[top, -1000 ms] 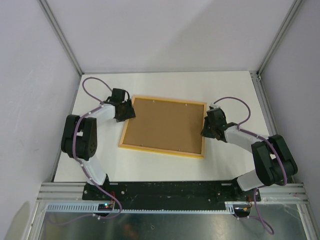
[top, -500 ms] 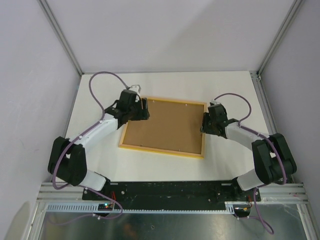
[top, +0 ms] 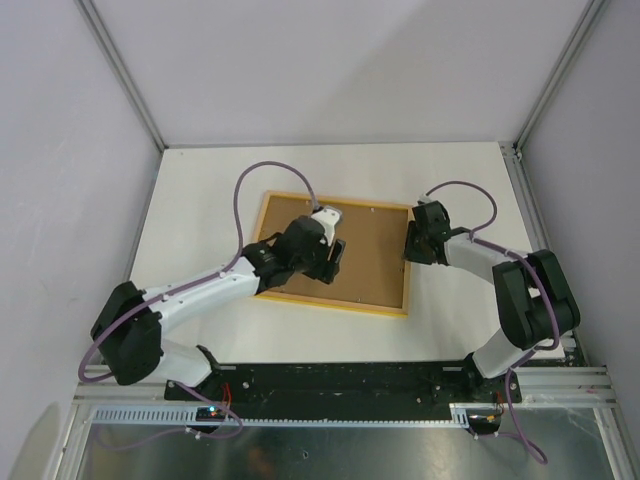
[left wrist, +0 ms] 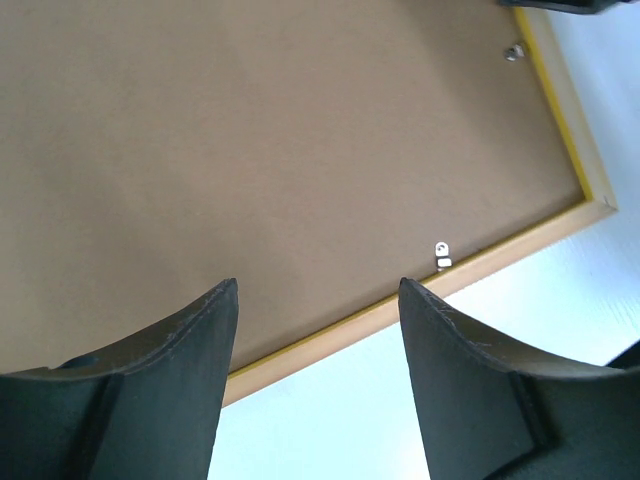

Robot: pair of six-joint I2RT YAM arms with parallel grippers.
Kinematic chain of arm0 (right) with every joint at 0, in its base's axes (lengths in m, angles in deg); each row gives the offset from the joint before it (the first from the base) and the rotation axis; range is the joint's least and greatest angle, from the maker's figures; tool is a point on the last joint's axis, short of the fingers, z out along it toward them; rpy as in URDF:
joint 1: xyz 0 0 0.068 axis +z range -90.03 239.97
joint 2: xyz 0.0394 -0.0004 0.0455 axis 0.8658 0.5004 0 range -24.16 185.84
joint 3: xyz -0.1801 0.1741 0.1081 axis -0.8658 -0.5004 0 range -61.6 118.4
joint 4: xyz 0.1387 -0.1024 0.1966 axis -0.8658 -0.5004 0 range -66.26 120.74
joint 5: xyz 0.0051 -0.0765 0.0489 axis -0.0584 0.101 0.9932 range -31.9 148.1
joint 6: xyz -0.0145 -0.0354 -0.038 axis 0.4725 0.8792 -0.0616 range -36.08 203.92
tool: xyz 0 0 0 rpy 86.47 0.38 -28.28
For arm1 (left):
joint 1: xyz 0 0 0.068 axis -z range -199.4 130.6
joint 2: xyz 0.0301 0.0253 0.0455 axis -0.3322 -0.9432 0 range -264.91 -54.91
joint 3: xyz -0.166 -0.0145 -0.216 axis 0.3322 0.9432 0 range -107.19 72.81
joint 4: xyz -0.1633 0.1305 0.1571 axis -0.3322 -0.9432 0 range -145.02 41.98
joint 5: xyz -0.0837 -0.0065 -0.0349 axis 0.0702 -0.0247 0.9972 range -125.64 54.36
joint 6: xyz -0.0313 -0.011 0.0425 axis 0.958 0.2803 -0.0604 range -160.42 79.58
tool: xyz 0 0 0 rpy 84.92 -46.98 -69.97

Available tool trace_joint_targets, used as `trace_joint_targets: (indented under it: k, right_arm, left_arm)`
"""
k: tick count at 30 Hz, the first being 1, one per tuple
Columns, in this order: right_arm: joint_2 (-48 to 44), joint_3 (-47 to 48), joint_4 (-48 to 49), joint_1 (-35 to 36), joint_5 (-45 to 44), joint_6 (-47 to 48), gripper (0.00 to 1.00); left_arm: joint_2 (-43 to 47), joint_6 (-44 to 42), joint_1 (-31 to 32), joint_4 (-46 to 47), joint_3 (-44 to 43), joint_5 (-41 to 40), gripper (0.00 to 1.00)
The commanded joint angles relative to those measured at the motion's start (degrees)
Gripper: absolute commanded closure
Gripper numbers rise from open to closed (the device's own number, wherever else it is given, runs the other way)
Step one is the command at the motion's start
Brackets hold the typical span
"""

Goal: Put the photo into the frame

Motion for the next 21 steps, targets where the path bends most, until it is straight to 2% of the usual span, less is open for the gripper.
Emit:
trace_joint_targets:
  k: [1, 7, 9, 14, 18, 21]
  right_arm:
    - [0.51, 2.2, -2.02, -0.16, -1.93, 0.61, 0.66]
    - [1.94, 2.22, -2.35, 0.14, -1.35, 0.93, 0.69]
    - [2.06, 2.26, -2.47, 0.43, -1.34, 0.98, 0.75]
    - [0.69, 4.19, -6.07, 0.57, -1.27, 1.45, 0.97]
    - [-1.69, 7.9, -11.63, 0.51, -2.51, 2.63, 1.0]
    - [-3.36, 9.79, -14.51, 0.52, -2.8, 3.1, 1.0]
  left_arm:
    - [2.69, -4.22, 3.46, 3.18, 0.8, -2.63, 0.3]
    - [1.32, -6.76, 9.38, 6.11, 2.2, -5.98, 0.29]
    - [0.49, -7.81, 11.75, 7.1, 2.12, -8.01, 0.28]
    - [-0.98, -13.05, 18.92, 11.59, 2.54, -12.83, 0.19]
    - [-2.25, -18.76, 25.15, 15.24, 3.58, -18.88, 0.1]
    - [-3.67, -20.88, 28.49, 16.94, 4.88, -22.61, 0.08]
